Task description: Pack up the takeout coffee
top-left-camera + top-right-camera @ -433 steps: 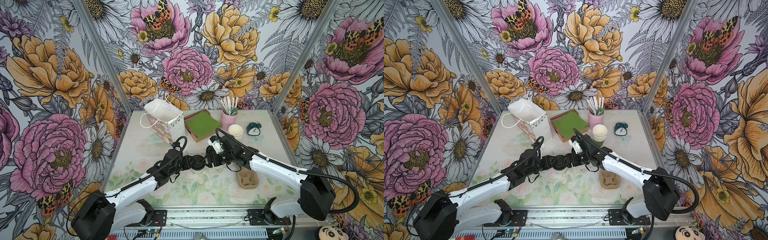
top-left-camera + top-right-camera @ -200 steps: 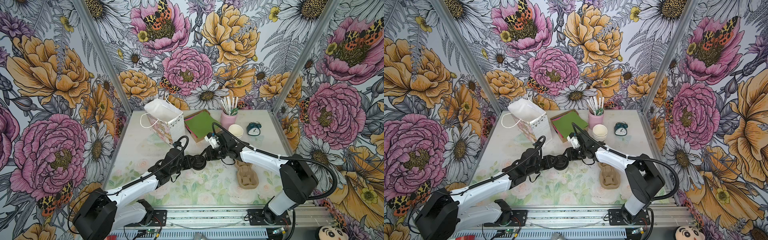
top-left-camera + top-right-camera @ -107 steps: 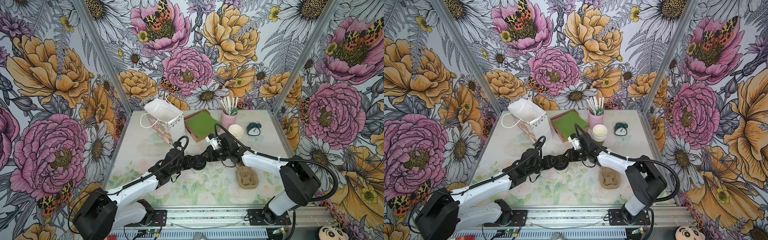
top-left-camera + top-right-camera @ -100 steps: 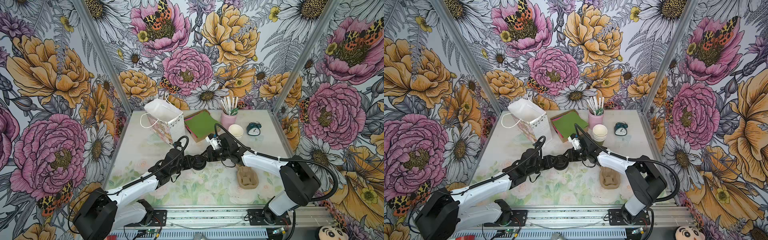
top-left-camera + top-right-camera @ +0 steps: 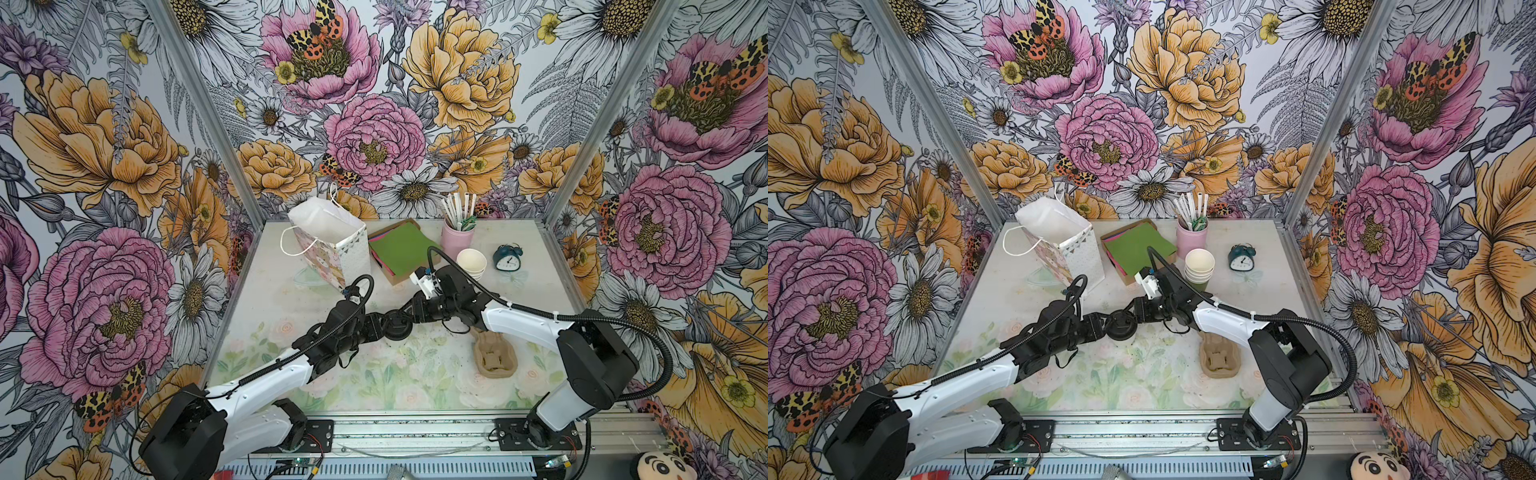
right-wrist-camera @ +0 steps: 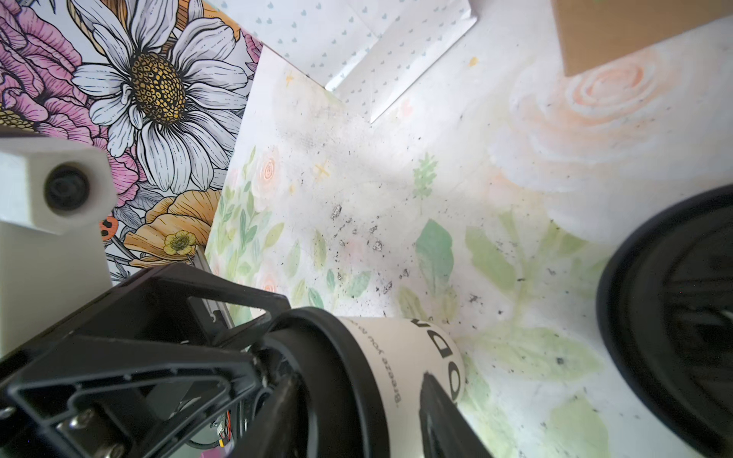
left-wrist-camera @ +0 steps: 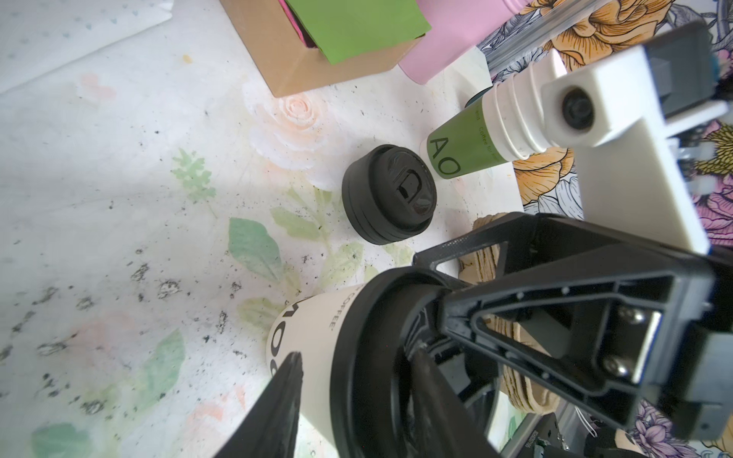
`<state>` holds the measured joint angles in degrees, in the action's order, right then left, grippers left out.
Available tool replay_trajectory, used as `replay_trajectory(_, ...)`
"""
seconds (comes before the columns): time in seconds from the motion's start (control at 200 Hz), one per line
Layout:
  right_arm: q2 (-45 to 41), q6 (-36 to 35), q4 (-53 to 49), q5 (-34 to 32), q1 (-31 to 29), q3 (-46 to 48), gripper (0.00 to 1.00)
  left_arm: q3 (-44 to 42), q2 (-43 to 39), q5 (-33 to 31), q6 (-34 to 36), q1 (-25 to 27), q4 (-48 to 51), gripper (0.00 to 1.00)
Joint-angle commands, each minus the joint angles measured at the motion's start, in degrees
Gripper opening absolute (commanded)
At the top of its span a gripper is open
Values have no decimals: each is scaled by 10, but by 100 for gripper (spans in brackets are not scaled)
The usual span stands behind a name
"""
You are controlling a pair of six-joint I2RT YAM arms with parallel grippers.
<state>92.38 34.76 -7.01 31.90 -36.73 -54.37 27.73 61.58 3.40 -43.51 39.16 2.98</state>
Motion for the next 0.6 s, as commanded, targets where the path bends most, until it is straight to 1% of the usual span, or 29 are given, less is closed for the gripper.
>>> replay_trajectory(0.0,21,-21,-113,-28,-5,-12,58,-16,-7,-20,17,1,122,52)
replay_trajectory(0.16,27,-28,-114,-12,-5,-53,66,-4,-24,-20,25,-4,132,61)
replay_trajectory(0.33,25,-37,-116,-14,-4,-90,79,8,-51,-24,34,-15,141,72)
replay_trajectory(0.465,4,-53,-124,-44,-3,-107,86,23,-70,-24,49,-26,150,78)
replay_trajectory(0.595,-26,-64,-142,-74,-3,-106,88,44,-78,-8,75,-33,153,83)
